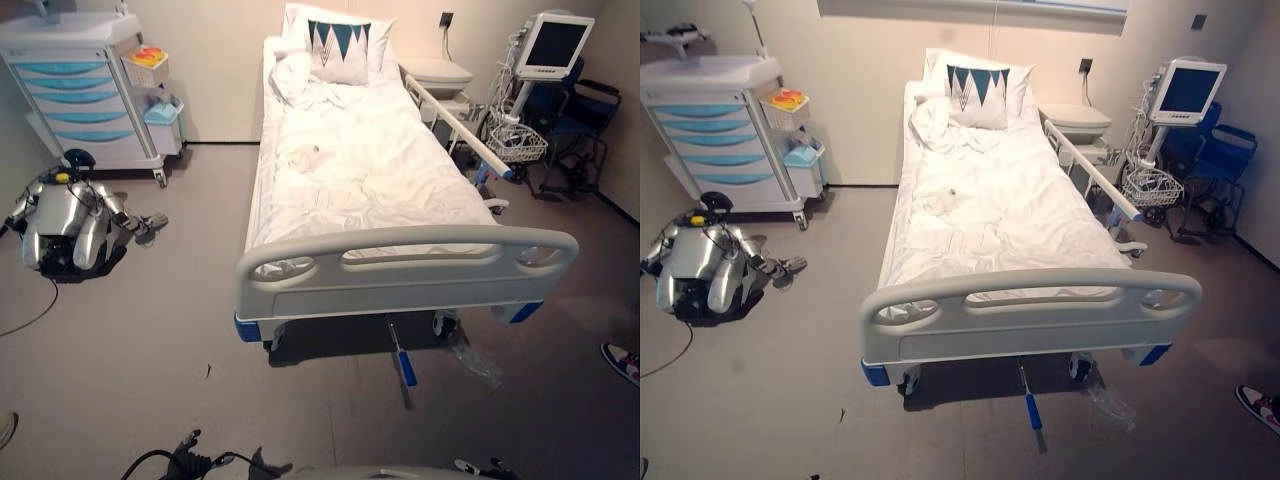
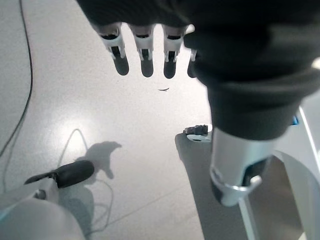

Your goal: Raise the hospital bed

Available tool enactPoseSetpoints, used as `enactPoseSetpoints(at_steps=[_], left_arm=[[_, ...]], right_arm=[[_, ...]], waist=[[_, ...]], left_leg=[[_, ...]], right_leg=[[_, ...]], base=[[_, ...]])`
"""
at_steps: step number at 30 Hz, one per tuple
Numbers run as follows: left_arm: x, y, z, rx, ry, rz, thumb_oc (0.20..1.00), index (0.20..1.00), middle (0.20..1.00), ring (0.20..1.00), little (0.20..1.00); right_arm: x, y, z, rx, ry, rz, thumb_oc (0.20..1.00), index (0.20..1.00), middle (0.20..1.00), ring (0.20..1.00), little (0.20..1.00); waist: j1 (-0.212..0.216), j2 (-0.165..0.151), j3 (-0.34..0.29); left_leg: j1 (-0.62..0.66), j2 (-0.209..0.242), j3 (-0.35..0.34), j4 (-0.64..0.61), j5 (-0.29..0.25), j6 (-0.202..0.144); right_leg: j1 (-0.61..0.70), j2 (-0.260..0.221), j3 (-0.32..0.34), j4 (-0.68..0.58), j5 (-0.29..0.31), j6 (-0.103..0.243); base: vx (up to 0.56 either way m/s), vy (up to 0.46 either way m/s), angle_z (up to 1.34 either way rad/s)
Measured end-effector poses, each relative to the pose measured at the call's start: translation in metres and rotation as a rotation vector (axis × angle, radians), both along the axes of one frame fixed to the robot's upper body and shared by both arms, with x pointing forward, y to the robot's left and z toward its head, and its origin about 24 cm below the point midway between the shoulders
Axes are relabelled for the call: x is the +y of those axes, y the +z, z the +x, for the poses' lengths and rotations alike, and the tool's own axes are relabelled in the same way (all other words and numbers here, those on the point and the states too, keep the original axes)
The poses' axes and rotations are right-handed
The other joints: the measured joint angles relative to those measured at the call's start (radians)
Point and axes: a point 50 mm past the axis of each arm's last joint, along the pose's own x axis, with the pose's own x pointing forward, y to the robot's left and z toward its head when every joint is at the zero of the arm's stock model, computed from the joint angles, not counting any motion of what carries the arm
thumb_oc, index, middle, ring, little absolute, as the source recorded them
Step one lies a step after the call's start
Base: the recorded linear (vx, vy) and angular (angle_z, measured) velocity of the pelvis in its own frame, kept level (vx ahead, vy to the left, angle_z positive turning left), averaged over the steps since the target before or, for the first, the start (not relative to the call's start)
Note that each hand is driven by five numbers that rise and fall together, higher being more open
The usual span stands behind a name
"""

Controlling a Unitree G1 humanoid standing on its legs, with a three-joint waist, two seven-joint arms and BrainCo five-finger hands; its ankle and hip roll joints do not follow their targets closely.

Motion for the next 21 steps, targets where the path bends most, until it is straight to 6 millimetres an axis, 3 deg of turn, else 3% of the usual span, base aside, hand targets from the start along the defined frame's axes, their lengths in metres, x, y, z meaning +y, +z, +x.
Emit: enactPoseSetpoints(at_steps=[10,21], left_arm=[[-0.006,-0.007,-0.022,0.076,0.022,-0.016,1.000,1.000,1.000,1.000,1.000],[-0.007,-0.008,-0.022,0.081,0.024,-0.020,1.000,1.000,1.000,1.000,1.000]], right_arm=[[0.002,-0.002,-0.005,0.024,-0.006,0.008,1.000,1.000,1.000,1.000,1.000],[0.004,-0.003,-0.005,0.027,-0.005,0.014,1.000,1.000,1.000,1.000,1.000]], waist=[[0.001,0.006,-0.027],[0.003,0.006,-0.026]], left_leg=[[0.016,0.007,0.001,-0.004,-0.003,-0.001],[0.034,0.011,0.000,-0.004,-0.005,-0.003]], right_leg=[[0.017,0.005,0.000,-0.001,-0.003,-0.007],[0.037,0.008,-0.002,-0.001,-0.005,-0.005]], base=[[-0.01,0.009,0.00],[0.00,0.000,0.00]])
